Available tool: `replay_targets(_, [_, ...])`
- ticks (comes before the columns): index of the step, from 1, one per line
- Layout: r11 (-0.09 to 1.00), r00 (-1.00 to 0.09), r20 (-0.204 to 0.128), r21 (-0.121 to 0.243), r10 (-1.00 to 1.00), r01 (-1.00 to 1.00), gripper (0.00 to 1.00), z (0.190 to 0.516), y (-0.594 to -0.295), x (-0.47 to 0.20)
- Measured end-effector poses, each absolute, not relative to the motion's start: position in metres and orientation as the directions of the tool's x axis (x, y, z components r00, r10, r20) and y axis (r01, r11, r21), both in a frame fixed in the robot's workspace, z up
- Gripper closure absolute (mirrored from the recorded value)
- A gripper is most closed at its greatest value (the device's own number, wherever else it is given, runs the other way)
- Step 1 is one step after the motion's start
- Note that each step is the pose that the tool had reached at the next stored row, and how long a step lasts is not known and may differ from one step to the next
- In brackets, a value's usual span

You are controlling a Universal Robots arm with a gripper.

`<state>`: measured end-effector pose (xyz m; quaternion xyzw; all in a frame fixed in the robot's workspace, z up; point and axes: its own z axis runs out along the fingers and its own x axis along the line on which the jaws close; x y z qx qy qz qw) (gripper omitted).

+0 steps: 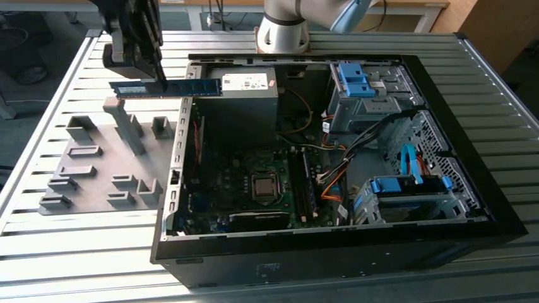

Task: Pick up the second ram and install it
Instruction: 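Pick up the second ram and move it above second insertion slot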

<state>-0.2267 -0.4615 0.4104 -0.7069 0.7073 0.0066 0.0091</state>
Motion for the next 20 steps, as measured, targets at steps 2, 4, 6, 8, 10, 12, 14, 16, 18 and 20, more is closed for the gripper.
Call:
replay_targets(2, [0.001, 0.0, -0.022, -0.004, -1.0, -1.0, 0.86, 0.41, -0.461, -0.227])
replay_targets(4, [0.001, 0.0, -0.022, -0.004, -1.0, -1.0, 0.86, 0.41, -0.461, -0.226])
replay_targets(6, [0.0, 0.0, -0.022, -0.004, -1.0, -1.0, 0.86, 0.41, -0.461, -0.226])
replay_targets(8, [0.001, 0.0, -0.022, -0.004, -1.0, -1.0, 0.86, 0.41, -0.461, -0.224])
replay_targets(10, [0.001, 0.0, -0.022, -0.004, -1.0, -1.0, 0.86, 0.41, -0.461, -0.223])
replay_targets(12, [0.001, 0.0, -0.022, -0.003, -1.0, -1.0, 0.86, 0.41, -0.461, -0.222])
replay_targets(14, [0.001, 0.0, -0.022, -0.004, -1.0, -1.0, 0.86, 0.41, -0.461, -0.22])
replay_targets(16, [0.001, 0.0, -0.022, -0.004, -1.0, -1.0, 0.86, 0.41, -0.461, -0.218])
replay_targets(18, [0.001, 0.0, -0.022, -0.004, -1.0, -1.0, 0.86, 0.41, -0.461, -0.217])
replay_targets(20, [0.001, 0.0, -0.022, -0.004, -1.0, -1.0, 0.86, 0.41, -0.461, -0.215])
